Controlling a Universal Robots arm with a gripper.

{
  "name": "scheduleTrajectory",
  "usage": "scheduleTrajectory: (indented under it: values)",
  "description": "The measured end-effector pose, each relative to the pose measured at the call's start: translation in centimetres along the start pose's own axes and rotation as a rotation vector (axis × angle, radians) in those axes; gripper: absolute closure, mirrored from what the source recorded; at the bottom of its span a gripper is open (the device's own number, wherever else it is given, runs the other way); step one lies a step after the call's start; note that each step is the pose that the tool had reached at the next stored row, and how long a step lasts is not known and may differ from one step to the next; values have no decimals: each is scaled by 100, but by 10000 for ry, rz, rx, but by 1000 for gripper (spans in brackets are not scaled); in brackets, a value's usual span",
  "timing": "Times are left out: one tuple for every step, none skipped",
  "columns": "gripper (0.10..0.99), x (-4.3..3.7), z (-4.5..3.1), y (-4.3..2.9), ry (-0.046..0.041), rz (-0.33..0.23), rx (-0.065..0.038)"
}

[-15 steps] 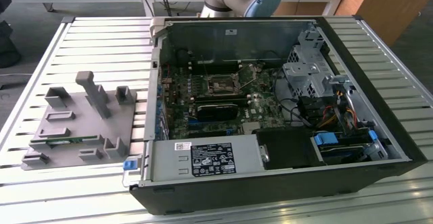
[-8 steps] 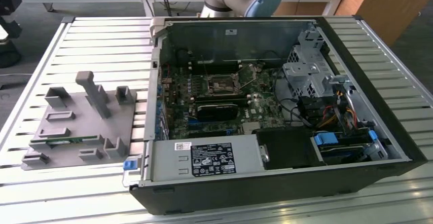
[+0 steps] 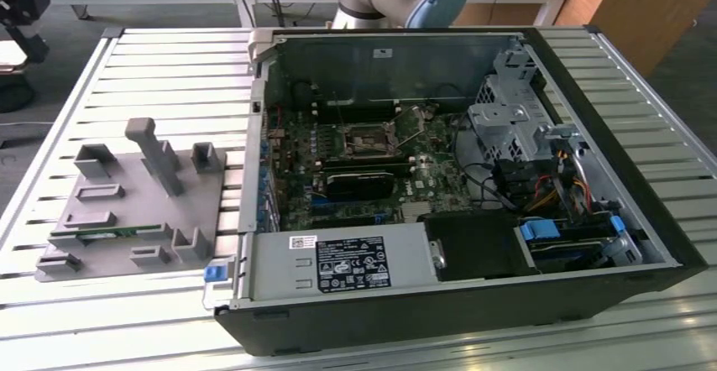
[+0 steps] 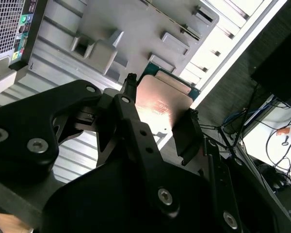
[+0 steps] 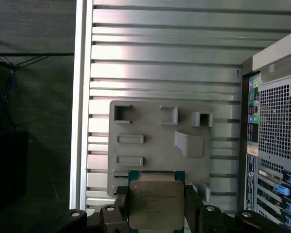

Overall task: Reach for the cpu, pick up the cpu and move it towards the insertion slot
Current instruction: 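Pick up the cpu and move it towards the insertion slot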

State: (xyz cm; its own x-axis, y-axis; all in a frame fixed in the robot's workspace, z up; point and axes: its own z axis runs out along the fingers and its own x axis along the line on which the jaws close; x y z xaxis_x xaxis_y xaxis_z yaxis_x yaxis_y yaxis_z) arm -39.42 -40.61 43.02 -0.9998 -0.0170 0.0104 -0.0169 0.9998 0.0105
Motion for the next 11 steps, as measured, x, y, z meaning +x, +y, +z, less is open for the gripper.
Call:
scheduleTrajectory:
  values:
    - [545,-11,0,0,0,0,0]
    - [545,-23,0,0,0,0,0]
    - [545,-36,0,-1,-1,0,0]
    - [545,-50,0,-1,-1,0,-1]
    - [545,-65,-1,-1,0,0,0]
    - [545,-78,-1,-1,0,-1,0]
    - [545,-92,-1,-1,0,0,0]
    - [545,-104,-1,-1,0,0,0]
    - [545,-116,-1,-2,0,0,0]
    - [545,-129,-1,-2,-1,-1,-1]
    - [545,-142,-1,-2,-1,-1,-1]
